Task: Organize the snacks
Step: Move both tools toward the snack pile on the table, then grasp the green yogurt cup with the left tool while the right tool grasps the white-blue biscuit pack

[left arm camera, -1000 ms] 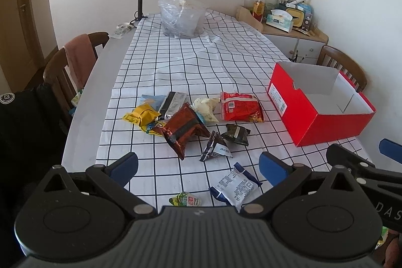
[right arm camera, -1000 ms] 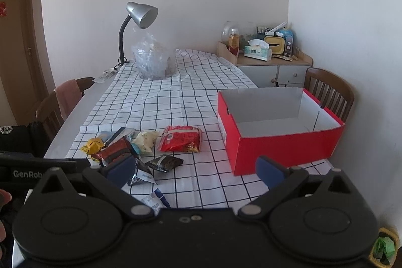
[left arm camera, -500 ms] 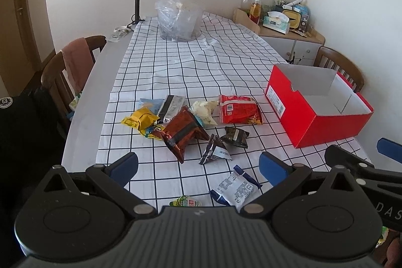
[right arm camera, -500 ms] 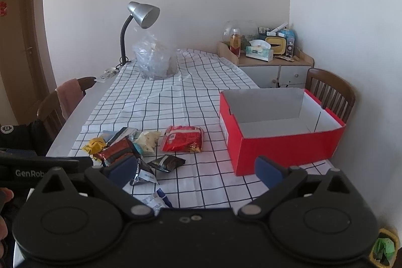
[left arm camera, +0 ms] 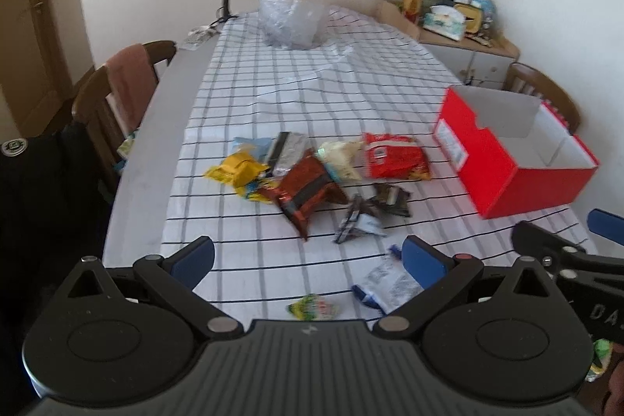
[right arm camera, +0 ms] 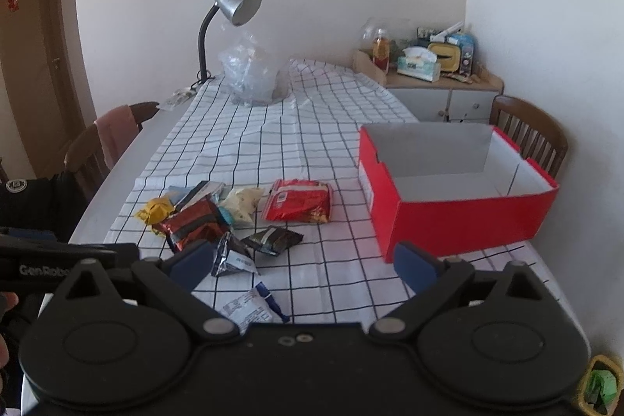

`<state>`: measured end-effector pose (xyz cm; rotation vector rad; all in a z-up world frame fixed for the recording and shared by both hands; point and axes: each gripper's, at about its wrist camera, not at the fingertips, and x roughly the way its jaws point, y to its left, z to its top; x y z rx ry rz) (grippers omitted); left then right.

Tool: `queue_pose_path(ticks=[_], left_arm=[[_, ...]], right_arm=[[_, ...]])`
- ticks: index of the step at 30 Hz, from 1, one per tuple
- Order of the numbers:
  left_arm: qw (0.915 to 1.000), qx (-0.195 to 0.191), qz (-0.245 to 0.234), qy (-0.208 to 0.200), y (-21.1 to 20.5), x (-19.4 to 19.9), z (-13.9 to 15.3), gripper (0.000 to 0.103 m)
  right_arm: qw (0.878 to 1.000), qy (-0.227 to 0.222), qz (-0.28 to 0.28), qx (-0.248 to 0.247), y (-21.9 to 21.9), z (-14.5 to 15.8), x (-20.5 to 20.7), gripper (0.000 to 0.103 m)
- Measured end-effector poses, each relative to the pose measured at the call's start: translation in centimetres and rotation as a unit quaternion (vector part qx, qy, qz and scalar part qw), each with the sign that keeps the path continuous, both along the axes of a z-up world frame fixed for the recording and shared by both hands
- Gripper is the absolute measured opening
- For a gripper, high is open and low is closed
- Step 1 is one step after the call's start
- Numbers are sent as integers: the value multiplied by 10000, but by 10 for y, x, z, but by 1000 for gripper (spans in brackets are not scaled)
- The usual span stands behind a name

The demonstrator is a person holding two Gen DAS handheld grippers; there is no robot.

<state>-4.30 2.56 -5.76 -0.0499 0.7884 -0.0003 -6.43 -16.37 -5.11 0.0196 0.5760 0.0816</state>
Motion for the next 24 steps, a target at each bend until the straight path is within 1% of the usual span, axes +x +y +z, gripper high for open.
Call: queue_pose_path(ticks=[3, 6, 9, 11, 13, 14, 15, 17, 20, 24], left_arm=[[9997, 76, 77, 215, 9, 2, -14, 102], [9992, 138, 31, 375, 14, 0, -26, 102], [9986, 106, 85, 520, 19, 1, -36, 102], [9985, 120, 98, 533, 22, 2, -39, 99], [9983, 107, 73, 572, 22, 1, -42, 97], [9981, 101, 68, 604, 21, 2, -44, 95], [9979, 91, 82, 637, 22, 2, -46, 93], [9975, 86, 158, 677, 25, 3, -47, 90], [9972, 94, 247, 696, 30, 5, -49, 90], [9964, 121, 212, 810, 31, 7, -53, 90]], right_arm=[[9996, 255, 86, -24, 2, -13, 10, 97], [9983, 451, 358, 23, 6, -29, 20, 96], [9960, 632, 618, -132, 13, -49, 33, 94], [9938, 882, 661, -144, 14, -59, 41, 93], [9919, 988, 800, -50, 17, -67, 48, 93], [9910, 1036, 842, -85, 21, -71, 51, 93], [9897, 1103, 879, -225, 21, -76, 55, 93], [9853, 1201, 1144, -409, 27, -85, 61, 93], [9766, 1293, 1583, -672, 35, -100, 70, 93], [9679, 1401, 1919, -824, 42, -117, 82, 94]])
